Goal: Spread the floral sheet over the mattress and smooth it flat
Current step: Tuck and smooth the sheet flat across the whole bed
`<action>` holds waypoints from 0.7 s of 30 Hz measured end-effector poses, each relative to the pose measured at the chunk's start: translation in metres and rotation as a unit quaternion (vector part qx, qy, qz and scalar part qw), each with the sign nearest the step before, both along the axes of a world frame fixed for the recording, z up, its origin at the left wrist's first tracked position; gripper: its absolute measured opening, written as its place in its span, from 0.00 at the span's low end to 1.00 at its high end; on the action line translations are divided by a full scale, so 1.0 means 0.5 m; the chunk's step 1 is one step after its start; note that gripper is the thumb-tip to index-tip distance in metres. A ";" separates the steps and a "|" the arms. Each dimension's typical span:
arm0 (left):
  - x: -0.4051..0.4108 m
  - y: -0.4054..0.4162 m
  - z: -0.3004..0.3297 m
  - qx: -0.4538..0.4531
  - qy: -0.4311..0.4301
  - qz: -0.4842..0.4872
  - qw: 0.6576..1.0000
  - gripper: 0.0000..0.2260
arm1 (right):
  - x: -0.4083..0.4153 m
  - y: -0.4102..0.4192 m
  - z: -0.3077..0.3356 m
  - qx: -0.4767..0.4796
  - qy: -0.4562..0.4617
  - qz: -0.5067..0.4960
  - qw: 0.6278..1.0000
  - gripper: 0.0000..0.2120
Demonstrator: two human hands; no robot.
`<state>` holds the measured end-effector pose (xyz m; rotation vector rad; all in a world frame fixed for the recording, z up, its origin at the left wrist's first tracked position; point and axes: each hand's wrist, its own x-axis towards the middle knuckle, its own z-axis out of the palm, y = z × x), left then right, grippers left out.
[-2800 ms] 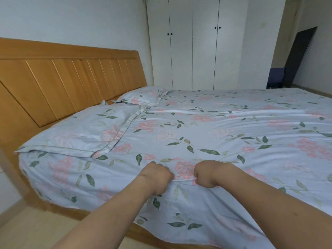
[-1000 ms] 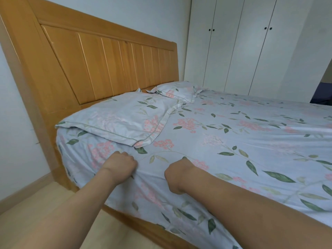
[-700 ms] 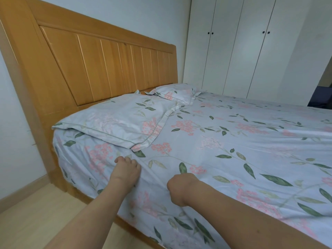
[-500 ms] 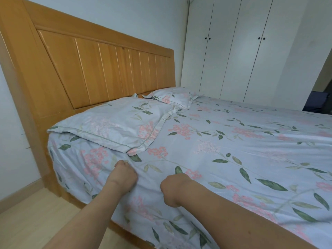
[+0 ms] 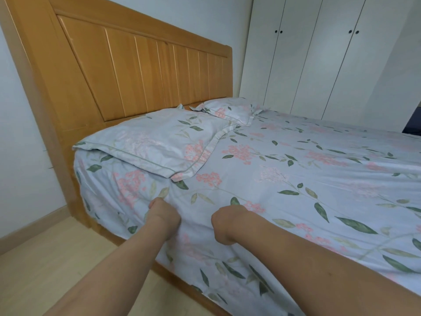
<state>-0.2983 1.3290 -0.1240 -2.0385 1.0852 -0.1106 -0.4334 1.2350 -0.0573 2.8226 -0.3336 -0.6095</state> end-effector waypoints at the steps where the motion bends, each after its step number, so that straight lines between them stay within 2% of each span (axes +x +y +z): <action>1: 0.000 -0.003 0.000 -0.035 0.003 0.006 0.999 0.11 | -0.002 -0.001 -0.009 0.002 -0.001 -0.003 1.000 0.12; 4: -0.010 -0.014 0.001 -0.112 -0.022 -0.014 0.993 0.11 | -0.026 -0.005 -0.049 0.049 0.002 -0.024 0.999 0.08; 8: -0.031 -0.019 0.007 -0.105 -0.006 -0.110 0.988 0.12 | -0.078 -0.023 -0.078 0.122 0.011 -0.042 0.992 0.08; 11: -0.036 0.006 0.008 -0.095 0.016 -0.112 0.989 0.11 | -0.113 -0.055 -0.058 0.118 -0.025 -0.060 0.991 0.14; 14: -0.048 0.017 -0.003 -0.064 0.029 -0.027 0.997 0.12 | -0.164 -0.095 -0.042 0.088 -0.038 -0.089 0.991 0.15; 18: -0.081 -0.064 0.035 0.067 0.022 0.103 0.992 0.15 | -0.250 -0.158 -0.025 0.066 -0.027 -0.147 0.987 0.15; 21: -0.165 -0.155 0.080 0.054 0.070 0.072 0.993 0.17 | -0.322 -0.202 -0.015 0.065 -0.018 -0.189 0.980 0.16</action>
